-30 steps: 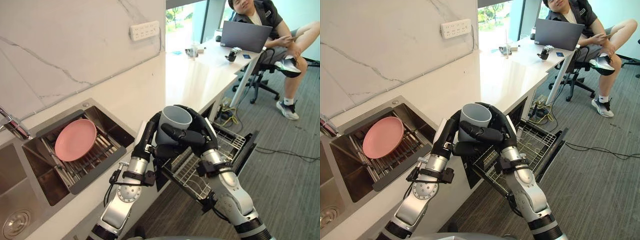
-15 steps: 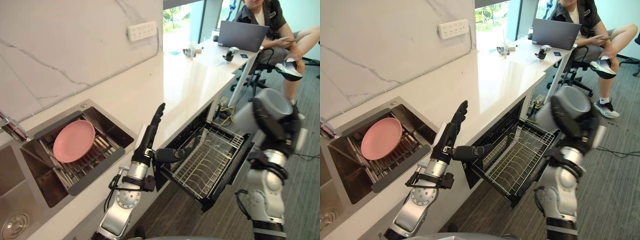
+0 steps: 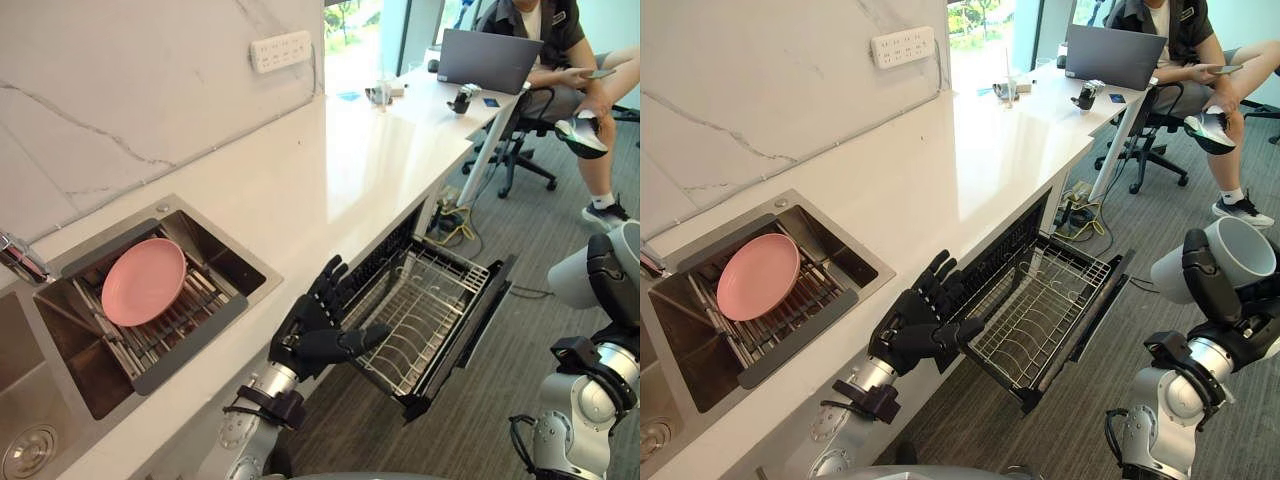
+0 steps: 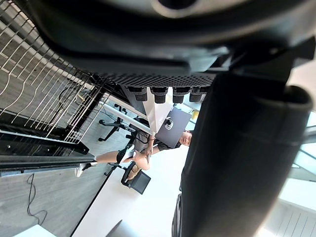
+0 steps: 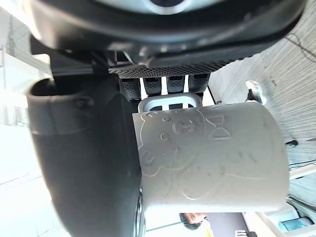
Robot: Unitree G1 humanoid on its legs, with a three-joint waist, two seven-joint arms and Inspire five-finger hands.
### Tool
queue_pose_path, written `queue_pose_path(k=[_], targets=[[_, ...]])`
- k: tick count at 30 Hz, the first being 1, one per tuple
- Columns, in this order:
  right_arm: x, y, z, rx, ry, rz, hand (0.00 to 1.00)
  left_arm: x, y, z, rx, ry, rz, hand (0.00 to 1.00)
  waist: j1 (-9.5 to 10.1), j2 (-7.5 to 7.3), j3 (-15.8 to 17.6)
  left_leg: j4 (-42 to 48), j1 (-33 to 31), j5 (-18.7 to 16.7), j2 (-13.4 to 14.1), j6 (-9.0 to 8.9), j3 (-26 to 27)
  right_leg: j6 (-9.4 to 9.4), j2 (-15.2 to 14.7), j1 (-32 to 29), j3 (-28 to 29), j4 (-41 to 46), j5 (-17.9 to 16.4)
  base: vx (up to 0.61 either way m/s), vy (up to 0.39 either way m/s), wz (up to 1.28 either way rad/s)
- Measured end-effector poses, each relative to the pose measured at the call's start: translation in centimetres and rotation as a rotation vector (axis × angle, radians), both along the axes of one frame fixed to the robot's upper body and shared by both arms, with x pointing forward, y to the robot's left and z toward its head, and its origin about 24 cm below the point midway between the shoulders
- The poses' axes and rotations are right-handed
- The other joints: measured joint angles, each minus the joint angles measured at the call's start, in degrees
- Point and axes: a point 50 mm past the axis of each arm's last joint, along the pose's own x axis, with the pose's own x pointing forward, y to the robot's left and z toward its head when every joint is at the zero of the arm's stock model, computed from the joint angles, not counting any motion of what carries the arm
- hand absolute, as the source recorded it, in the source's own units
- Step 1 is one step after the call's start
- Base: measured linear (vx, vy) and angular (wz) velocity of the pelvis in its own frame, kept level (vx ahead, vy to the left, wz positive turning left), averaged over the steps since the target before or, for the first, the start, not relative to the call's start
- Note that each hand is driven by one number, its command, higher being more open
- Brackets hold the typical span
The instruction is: Walk over to the sink, pick up the cup, carry it to the dishwasher, place the cup inside the dishwasher, then close the dishwasher door
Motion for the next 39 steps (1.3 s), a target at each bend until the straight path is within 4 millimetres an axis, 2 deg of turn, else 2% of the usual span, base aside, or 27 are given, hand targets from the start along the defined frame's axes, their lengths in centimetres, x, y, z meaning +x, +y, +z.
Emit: queue_pose_path(k=[4,6,11,12,14,18,20,23,27,31,33,36,39], targets=[[0.1,0.0,-1.0,0.018,0.039,0.015,0.00,-0.1,0.1,-0.5,-0.025,0.032,0.007,1.00,0.02,0.04,0.0,0.0,-0.3,0.0,-0.1,0.02,-0.4,0.02,0.0,-0.1,-0.3,0.1,0.0,-0.02,-0.007,0.05],[0.4,0.4,-1.6,0.023,0.058,0.053,0.00,-0.2,0.2,-1.6,-0.001,0.068,0.004,1.00,0.00,0.10,-0.1,0.0,-0.4,0.1,-0.1,0.02,-0.5,0.02,0.0,-0.1,-0.4,0.1,0.0,-0.01,-0.002,0.02],[2.1,3.2,-3.9,0.066,0.122,0.271,0.00,-1.9,0.4,-7.2,0.311,0.257,-0.037,1.00,0.03,0.17,-0.1,0.0,-0.9,0.1,0.0,0.03,-0.7,0.01,0.0,-0.6,-0.5,0.2,-0.1,0.00,0.000,0.00],[2.3,3.6,-4.4,0.069,0.138,0.301,0.00,-2.1,0.5,-7.7,0.340,0.282,-0.039,1.00,0.07,0.12,-0.1,0.0,-0.9,0.1,0.0,0.03,-0.7,0.00,0.0,-0.6,-0.5,0.2,-0.1,-0.01,-0.007,0.05],[2.7,5.2,-6.5,0.085,0.219,0.420,0.00,-3.1,1.5,-9.5,0.444,0.367,-0.048,1.00,0.17,0.10,-0.1,0.0,-0.9,0.2,-0.1,0.04,-1.3,0.02,0.0,-0.2,-1.1,0.2,-0.3,-0.01,-0.012,0.10],[2.4,6.3,-9.3,0.075,0.350,0.531,0.00,-3.7,3.0,-10.4,0.571,0.391,-0.065,1.00,1.33,0.10,0.0,0.0,-0.8,0.2,-0.2,0.00,-2.3,0.12,0.0,0.7,-2.4,-0.1,-0.5,0.00,-0.018,0.15],[2.6,6.4,-9.8,0.077,0.369,0.557,0.00,-3.9,3.7,-10.8,0.620,0.400,-0.064,1.00,1.49,0.12,0.1,0.0,-0.8,0.2,-0.3,0.01,-2.6,0.15,-0.1,0.9,-2.8,-0.3,-0.5,-0.02,-0.012,0.09],[3.6,6.3,-10.0,0.062,0.387,0.598,0.00,-4.5,4.6,-11.8,0.721,0.432,-0.071,1.00,1.45,0.21,0.3,0.0,-0.6,0.2,-0.6,0.02,-2.8,0.20,-0.2,1.5,-3.0,-0.5,-0.4,-0.01,-0.004,0.04],[4.7,5.3,-9.7,0.014,0.423,0.634,0.00,-5.4,5.6,-13.0,0.809,0.493,-0.032,1.00,1.46,0.57,2.4,0.0,-0.2,0.2,-0.9,0.00,-3.8,0.45,-0.2,2.6,-4.2,-0.8,-0.6,-0.02,-0.009,0.13],[5.3,4.4,-10.1,-0.030,0.533,0.657,0.00,-7.0,7.9,-14.4,0.872,0.621,0.051,1.00,1.76,1.22,3.7,0.0,-0.7,0.4,-1.6,0.17,-5.8,0.80,-0.5,3.7,-6.5,-0.8,-1.0,0.01,-0.020,0.27],[5.7,3.7,-10.4,-0.041,0.598,0.666,0.00,-7.3,8.7,-14.9,0.885,0.667,0.078,1.00,2.18,1.83,4.1,0.0,-1.3,0.8,-2.0,0.28,-6.9,0.91,-0.6,3.8,-7.6,-0.8,-1.2,0.01,-0.023,0.31],[6.5,1.9,-10.8,-0.043,0.718,0.666,0.00,-8.5,9.3,-15.8,0.925,0.738,0.079,1.00,3.29,3.88,5.3,0.0,-1.2,1.1,-2.6,0.34,-7.7,1.22,-1.2,4.9,-9.2,-0.5,-1.4,0.01,-0.009,0.24],[6.1,1.5,-11.3,-0.024,0.761,0.667,0.00,-9.2,9.4,-16.2,0.886,0.789,0.123,1.00,3.39,4.40,6.0,0.0,-0.9,1.3,-3.0,0.23,-8.7,1.51,-1.5,6.1,-10.7,-0.2,-1.9,-0.01,-0.007,0.32]])
